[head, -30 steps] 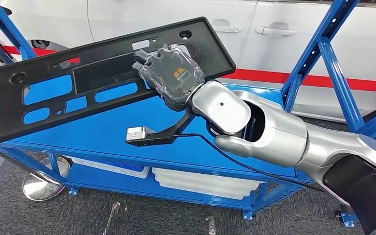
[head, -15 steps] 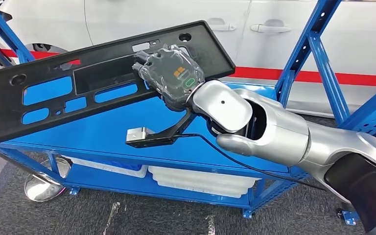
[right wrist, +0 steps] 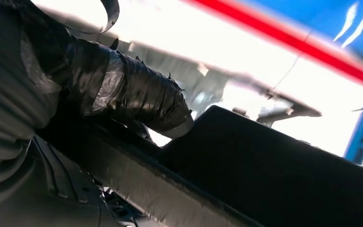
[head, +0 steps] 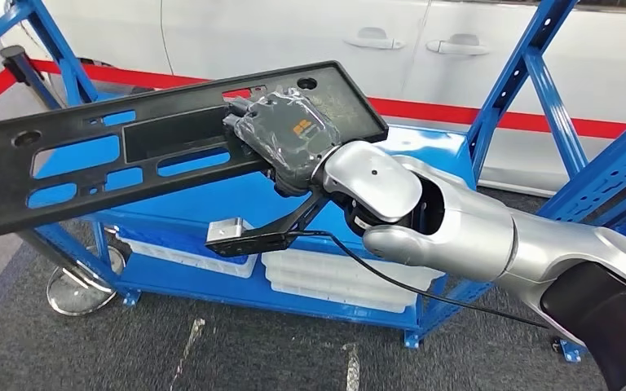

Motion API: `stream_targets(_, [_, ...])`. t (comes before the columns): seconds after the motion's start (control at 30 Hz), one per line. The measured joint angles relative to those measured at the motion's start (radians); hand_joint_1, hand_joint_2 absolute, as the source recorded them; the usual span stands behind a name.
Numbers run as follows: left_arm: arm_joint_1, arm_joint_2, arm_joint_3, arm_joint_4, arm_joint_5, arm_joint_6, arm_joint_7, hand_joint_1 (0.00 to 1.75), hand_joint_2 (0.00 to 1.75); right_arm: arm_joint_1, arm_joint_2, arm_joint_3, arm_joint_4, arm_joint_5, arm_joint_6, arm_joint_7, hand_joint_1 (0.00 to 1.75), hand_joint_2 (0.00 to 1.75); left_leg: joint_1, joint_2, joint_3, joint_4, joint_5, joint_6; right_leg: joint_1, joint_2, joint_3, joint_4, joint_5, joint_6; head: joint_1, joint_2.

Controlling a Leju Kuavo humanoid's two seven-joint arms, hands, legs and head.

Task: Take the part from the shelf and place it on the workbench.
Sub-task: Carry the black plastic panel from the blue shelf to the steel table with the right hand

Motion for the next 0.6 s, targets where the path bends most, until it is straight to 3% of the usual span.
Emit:
stream_targets(0.03, [0.0,0.0,0.0,0.0,0.0,0.0,0.0,0.0,1.75,0.008,0.0,-0.001,0.001,-0.018,-0.01,0.004,1.75,1.75,-0.002,0.001,-0.013,0.001,0.01,0.003,0.002,0.0,-0.015,0.071,-0.041,0.0,0.002,0.0])
stream_targets(0.07, [0.0,0.0,0.0,0.0,0.0,0.0,0.0,0.0,1.75,0.015,0.0,-0.001,0.001,-0.028,-0.019,0.007,1.75,1.75,-0.004,0.001,-0.027,0.003,0.019,0.004,0.004,0.0,-0.019,0.122,-0.059,-0.001,0.003,0.0])
stream_targets(0.1, [0.0,0.0,0.0,0.0,0.0,0.0,0.001,0.0,1.75,0.02,0.0,-0.001,0.001,-0.031,-0.027,0.01,1.75,1.75,-0.007,0.001,-0.041,0.005,0.027,0.005,0.007,0.0,-0.008,0.143,-0.054,-0.003,0.003,0.0])
stream_targets(0.13, [0.0,0.0,0.0,0.0,0.0,0.0,0.001,0.0,1.75,0.023,0.0,-0.001,0.002,-0.031,-0.035,0.012,1.75,1.75,-0.009,0.001,-0.054,0.008,0.035,0.005,0.009,0.0,0.02,0.128,-0.035,-0.007,0.003,0.0])
stream_targets(0.17, [0.0,0.0,0.0,0.0,0.0,0.0,0.002,0.0,1.75,0.025,0.0,-0.001,0.002,-0.028,-0.044,0.014,1.75,1.75,-0.011,0.0,-0.066,0.012,0.042,0.004,0.013,0.0,0.067,0.078,-0.013,-0.013,0.003,0.0])
stream_targets(0.23, [0.001,-0.003,0.0,0.0,0.0,-0.001,0.005,0.0,1.75,0.028,0.001,-0.002,0.002,-0.006,-0.061,0.019,1.75,1.75,-0.013,-0.002,-0.084,0.02,0.054,0.0,0.022,-0.001,0.173,-0.062,-0.006,-0.031,0.002,0.0])
stream_targets(0.27, [0.002,-0.005,0.0,0.0,-0.001,-0.001,0.005,0.0,1.75,0.029,0.002,-0.003,0.002,0.007,-0.066,0.022,1.75,1.75,-0.014,-0.003,-0.088,0.022,0.06,-0.004,0.026,-0.001,0.207,-0.113,-0.011,-0.038,0.002,0.0])
stream_targets(0.3, [0.003,-0.006,0.0,0.0,-0.001,-0.002,0.006,0.0,1.75,0.029,0.002,-0.004,0.002,0.018,-0.067,0.026,1.75,1.75,-0.013,-0.002,-0.091,0.022,0.066,-0.009,0.029,-0.002,0.222,-0.141,-0.016,-0.042,0.004,0.0])
stream_targets(0.37, [0.004,-0.005,0.0,0.0,-0.001,-0.002,0.008,0.0,1.75,0.029,0.003,-0.005,0.003,0.026,-0.056,0.032,1.75,1.75,-0.015,-0.003,-0.094,0.017,0.079,-0.021,0.028,-0.004,0.217,-0.156,0.001,-0.045,0.007,0.0])
stream_targets(0.4, [0.006,-0.005,0.0,0.001,-0.001,-0.002,0.009,0.0,1.75,0.029,0.004,-0.005,0.004,0.024,-0.047,0.034,1.75,1.75,-0.015,-0.003,-0.101,0.023,0.069,-0.026,0.024,-0.005,0.211,-0.163,0.012,-0.05,0.008,0.0])
stream_targets(0.43, [0.007,-0.005,0.0,0.001,-0.001,-0.002,0.01,0.0,1.75,0.03,0.005,-0.005,0.005,0.021,-0.036,0.035,1.75,1.75,-0.015,-0.004,-0.113,0.045,0.041,-0.031,0.019,-0.007,0.201,-0.169,0.025,-0.055,0.006,0.0])
stream_targets(0.53, [0.008,-0.009,-0.001,0.001,-0.001,-0.002,0.012,0.0,1.75,0.03,0.008,-0.005,0.006,0.016,-0.01,0.035,1.75,1.75,-0.006,-0.003,-0.158,0.209,-0.096,-0.048,0.015,-0.008,0.165,-0.174,0.059,-0.064,0.0,0.0])
stream_targets(0.57, [0.008,-0.009,-0.001,0.001,-0.001,-0.002,0.013,0.0,1.75,0.03,0.008,-0.005,0.006,0.016,-0.003,0.035,1.75,1.75,-0.003,-0.003,-0.163,0.262,-0.115,-0.054,0.015,-0.008,0.152,-0.173,0.068,-0.063,-0.002,0.0])
stream_targets(0.6, [0.008,-0.009,-0.001,0.001,-0.001,-0.002,0.013,0.0,1.75,0.03,0.008,-0.005,0.006,0.016,0.002,0.035,1.75,1.75,0.0,-0.003,-0.157,0.292,-0.111,-0.058,0.014,-0.008,0.139,-0.172,0.078,-0.061,-0.002,0.0])
